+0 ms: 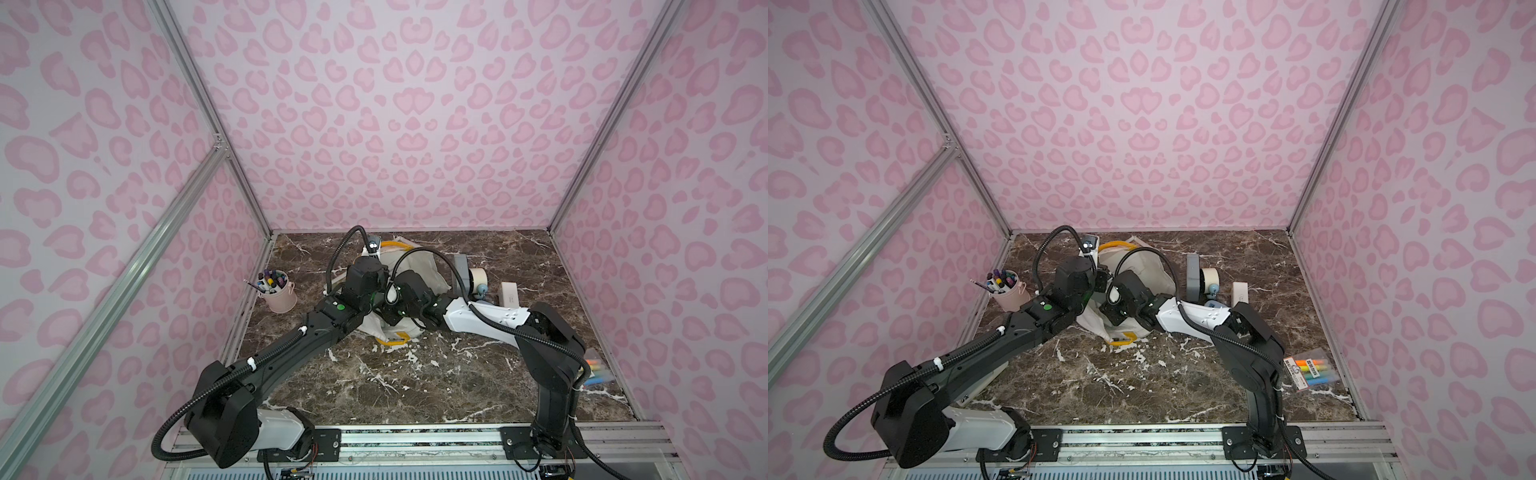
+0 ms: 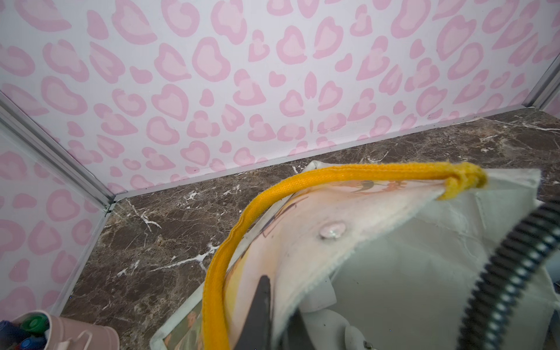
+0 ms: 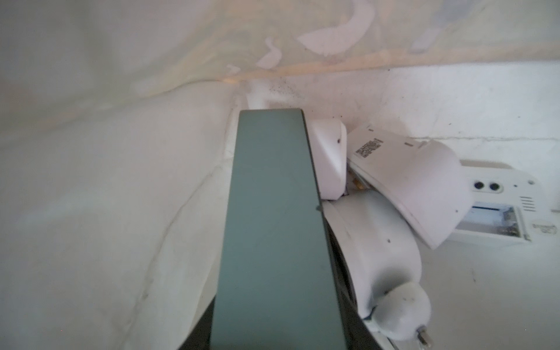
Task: Take the alarm clock out of the canvas bag
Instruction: Pick up the alarm from the canvas bag.
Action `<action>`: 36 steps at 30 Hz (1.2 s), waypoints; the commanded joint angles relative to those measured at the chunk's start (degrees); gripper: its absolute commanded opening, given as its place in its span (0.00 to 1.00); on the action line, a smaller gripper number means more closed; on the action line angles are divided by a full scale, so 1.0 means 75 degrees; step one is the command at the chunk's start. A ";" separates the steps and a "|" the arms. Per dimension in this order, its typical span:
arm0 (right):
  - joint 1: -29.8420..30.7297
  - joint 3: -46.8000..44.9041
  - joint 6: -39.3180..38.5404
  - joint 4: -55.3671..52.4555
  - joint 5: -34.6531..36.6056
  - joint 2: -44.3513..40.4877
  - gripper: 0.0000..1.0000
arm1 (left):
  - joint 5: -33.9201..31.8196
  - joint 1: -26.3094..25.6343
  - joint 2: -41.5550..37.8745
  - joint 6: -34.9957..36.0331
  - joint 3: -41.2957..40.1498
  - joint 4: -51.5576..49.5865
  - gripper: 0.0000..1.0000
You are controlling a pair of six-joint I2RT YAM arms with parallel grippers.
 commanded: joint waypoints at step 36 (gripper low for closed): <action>-0.0599 -0.1813 -0.0045 -0.0153 -0.0657 -0.2251 0.21 | -0.0825 -0.0102 0.0226 0.0014 0.0207 -0.0318 0.03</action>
